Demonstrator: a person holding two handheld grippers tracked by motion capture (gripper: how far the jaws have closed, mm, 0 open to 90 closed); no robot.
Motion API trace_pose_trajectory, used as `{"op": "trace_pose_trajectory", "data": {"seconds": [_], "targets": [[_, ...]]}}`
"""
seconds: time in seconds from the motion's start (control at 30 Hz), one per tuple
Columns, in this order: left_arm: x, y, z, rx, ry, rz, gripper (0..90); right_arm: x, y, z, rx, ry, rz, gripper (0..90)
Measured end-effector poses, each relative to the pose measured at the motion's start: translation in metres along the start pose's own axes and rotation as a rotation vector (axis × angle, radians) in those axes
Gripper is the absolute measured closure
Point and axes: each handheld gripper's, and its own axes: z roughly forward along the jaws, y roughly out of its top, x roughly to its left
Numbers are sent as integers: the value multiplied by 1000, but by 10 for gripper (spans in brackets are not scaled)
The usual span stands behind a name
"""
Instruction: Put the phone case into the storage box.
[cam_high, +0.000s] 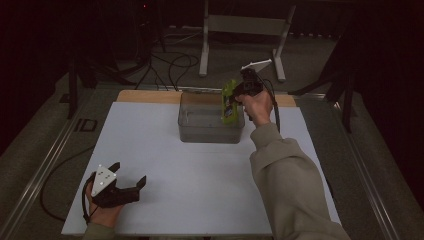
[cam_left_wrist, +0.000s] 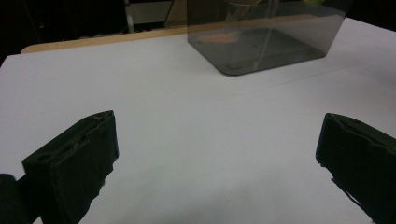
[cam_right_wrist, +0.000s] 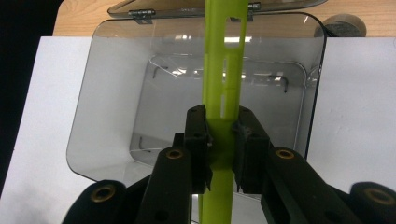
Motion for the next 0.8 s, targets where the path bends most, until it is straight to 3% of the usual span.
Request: {"op": "trace_pose_trajectory", "data": {"seconds": [0.8], "targets": [[-1, 0, 1, 1, -3, -4, 2, -12, -5, 19, 36, -28, 28, 780]]}}
